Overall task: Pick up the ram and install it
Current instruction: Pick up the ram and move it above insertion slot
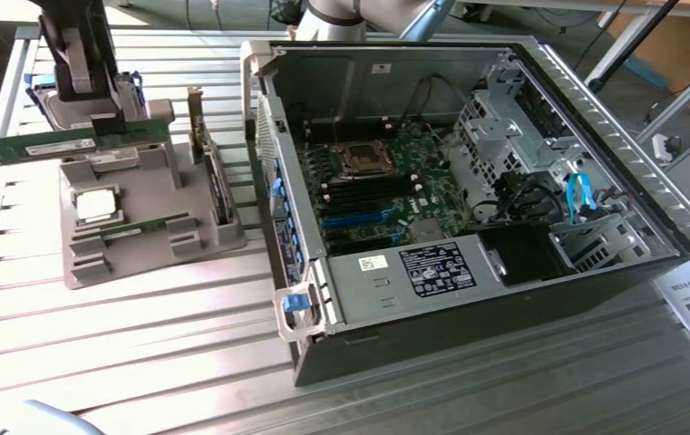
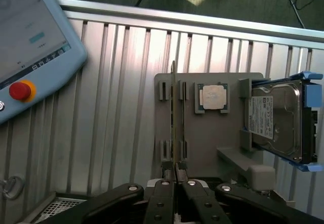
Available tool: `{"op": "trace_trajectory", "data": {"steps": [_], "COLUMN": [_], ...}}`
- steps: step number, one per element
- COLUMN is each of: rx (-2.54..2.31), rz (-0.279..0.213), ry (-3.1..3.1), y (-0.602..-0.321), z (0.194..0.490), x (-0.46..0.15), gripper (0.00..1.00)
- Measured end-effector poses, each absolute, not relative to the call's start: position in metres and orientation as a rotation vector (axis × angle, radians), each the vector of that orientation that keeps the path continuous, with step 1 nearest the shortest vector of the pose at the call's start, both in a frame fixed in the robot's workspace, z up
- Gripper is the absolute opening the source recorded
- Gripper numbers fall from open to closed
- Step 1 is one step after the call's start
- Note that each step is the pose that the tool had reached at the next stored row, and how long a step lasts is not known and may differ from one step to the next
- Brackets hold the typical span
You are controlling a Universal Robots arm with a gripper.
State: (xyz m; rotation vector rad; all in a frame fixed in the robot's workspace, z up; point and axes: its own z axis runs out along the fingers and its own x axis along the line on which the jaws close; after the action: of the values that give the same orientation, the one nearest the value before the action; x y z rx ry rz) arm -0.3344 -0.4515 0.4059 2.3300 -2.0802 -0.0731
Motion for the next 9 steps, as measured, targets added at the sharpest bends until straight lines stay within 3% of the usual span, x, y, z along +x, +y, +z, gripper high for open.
{"op": "trace_trajectory", "data": {"steps": [9], "rx": [2.33], "rz": [-0.073], "ry": [-2.08], "y": [-0.4515], "z": [0.4141], "x": [-0.3344], "gripper": [0.12]}}
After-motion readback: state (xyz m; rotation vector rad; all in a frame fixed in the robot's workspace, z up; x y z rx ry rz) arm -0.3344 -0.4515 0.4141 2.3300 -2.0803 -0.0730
